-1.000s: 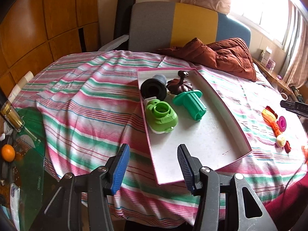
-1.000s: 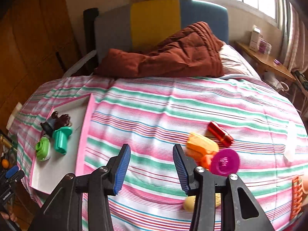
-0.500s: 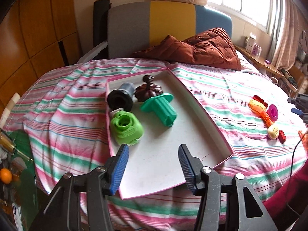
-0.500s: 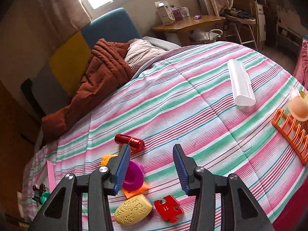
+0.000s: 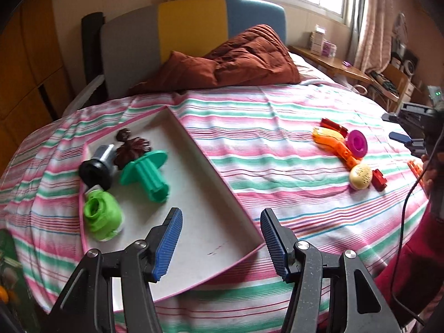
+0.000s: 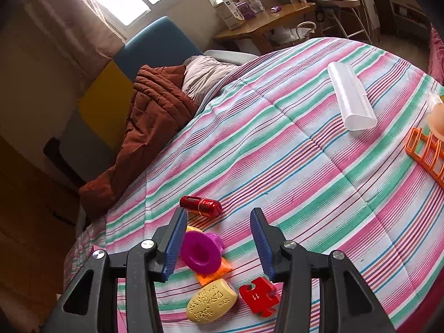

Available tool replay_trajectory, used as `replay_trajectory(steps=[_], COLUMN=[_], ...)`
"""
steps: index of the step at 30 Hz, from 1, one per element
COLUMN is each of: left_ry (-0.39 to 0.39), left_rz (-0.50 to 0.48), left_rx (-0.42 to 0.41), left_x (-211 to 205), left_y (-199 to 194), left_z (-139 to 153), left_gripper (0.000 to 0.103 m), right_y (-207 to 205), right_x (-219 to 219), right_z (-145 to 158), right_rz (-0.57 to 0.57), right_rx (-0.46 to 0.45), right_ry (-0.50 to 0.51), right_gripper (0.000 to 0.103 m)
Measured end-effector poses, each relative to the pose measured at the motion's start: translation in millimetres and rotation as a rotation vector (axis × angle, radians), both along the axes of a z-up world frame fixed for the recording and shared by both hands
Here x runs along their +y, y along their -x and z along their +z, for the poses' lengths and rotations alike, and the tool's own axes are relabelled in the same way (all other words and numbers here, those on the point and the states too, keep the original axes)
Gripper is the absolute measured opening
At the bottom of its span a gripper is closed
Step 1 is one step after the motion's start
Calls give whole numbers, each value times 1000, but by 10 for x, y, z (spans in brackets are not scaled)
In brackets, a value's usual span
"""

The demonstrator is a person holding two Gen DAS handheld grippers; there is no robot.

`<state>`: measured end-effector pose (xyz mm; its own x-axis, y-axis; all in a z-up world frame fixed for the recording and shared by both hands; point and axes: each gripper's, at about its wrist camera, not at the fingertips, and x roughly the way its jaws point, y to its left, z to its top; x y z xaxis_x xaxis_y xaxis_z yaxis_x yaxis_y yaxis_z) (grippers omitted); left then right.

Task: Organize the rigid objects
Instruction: 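Move both tools toward the remaining toy pile, then grasp the yellow egg-shaped piece with the left gripper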

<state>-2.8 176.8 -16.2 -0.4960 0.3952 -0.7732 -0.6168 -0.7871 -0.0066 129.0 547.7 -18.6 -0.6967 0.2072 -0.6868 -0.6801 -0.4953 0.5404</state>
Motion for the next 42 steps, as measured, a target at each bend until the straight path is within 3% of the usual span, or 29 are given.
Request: replay_trajectory(steps=[6,10,13,15,18,26,36,38,39,40,42], left_ry=[-7,-19,-3,8,22,52,60,54,54,58,63], left_rz=[-174,-321,-421,-478,-538,-578,-572,-564,-568,-576,-571], left_rx=[-45,-68,-65,-66,-81,-119,-189,-176,-172,-165,-154], left_x=[571,1052,1398,1601,1846,2273,2408,2423,2431,2433,2385], left_y=[-60,-155,-257,-311,-363,-317,-218,-208,-218,-239,-260], left_z=[-61,-115,-175,-223,-287,-449,-651,-665,-653,-639,-635], left_gripper=[60,70,72,81,81,81,80,73,54,42,42], right_y=[18,18,18,24,33,33,31,36,43,51,65], right_x=[-19,-17,-10,-6,-1,34,37,34,29,22,16], right_z=[-6,-1,-10,-16,-22,-51,-65,-66,-65,-63,-60], right_rz=[13,15,15,19,24,22,18,18,18,21,23], right_rx=[-3,6,12,13,14,27,20,15,11,8,0], right_ry=[2,3,14,18,24,53,61,60,58,55,50], right_gripper=[48,48,48,48,48,48,48,48,48,48,48])
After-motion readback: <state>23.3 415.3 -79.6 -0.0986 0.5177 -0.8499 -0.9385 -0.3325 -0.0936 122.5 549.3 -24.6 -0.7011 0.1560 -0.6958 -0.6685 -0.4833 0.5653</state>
